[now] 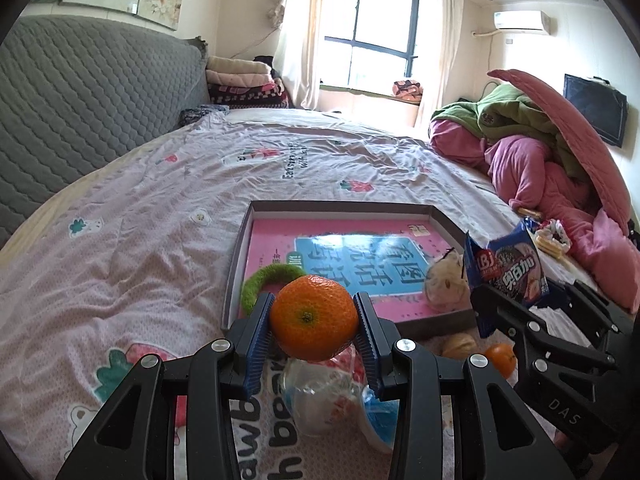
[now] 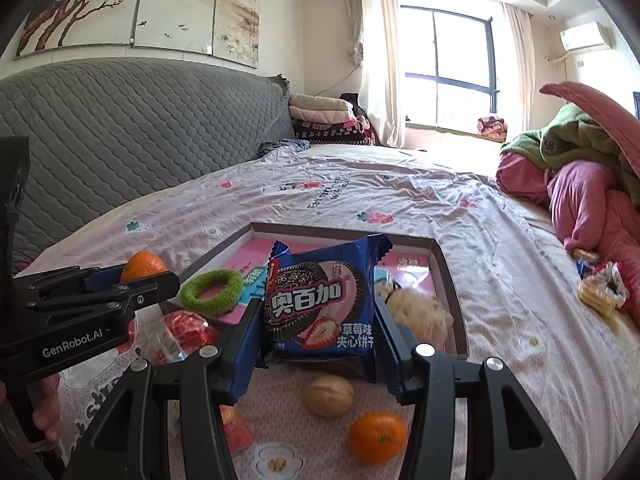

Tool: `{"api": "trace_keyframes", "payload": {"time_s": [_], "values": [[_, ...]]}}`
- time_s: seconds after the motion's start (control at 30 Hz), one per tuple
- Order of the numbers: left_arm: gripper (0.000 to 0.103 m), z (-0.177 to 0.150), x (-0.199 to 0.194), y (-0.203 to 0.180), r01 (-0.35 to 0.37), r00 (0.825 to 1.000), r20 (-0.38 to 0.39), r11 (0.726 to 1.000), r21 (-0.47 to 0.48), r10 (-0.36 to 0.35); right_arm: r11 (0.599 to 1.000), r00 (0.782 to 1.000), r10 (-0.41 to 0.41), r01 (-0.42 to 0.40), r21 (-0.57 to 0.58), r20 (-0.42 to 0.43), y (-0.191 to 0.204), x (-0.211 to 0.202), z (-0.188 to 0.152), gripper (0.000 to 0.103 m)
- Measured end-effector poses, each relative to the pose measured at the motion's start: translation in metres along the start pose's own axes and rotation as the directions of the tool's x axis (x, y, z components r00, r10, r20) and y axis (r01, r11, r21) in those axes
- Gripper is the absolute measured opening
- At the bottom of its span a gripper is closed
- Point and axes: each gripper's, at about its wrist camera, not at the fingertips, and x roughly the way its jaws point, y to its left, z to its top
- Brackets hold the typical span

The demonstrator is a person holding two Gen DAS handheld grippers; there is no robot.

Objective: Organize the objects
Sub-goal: 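Lift cookie packet with right tool over tray while left tool lifts orange, then carry blue cookie packet with right tool into tray while left tool carries orange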

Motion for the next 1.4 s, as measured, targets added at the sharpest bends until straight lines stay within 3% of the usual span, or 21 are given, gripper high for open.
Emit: {"api": "trace_keyframes", "payload": {"time_s": [0.37,0.67,0.9,1.4], "values": [[0.041,0.014,0.022,-0.003,-0.008,1.0,-0.016,1.0,0.023,0.009,0.999,1.0,-0.008,0.008,-0.035,-0.007,0.0,0.023,0.013,0.052],[0.041,0.024,0.045,-0.02,0.026,0.999,-0.04,0.999,0.035,-0.024,0.999,0.998,-0.042,0.042,-0.018,-0.039,-0.012,0.03,0.014,0.052],[0.041,0.025,0.066,-0.038,0.044,0.996,-0.079,0.998,0.05,-0.04,0.997,0.993,-0.078,0.078,-0.005,-0.091,-0.026,0.039,0.01,0.052],[0.041,0.022,0.084,-0.051,0.07,0.99,-0.128,0.997,0.041,-0.064,0.993,0.988,-0.108,0.114,0.043,-0.114,-0.048,0.043,0.007,0.052]]}}
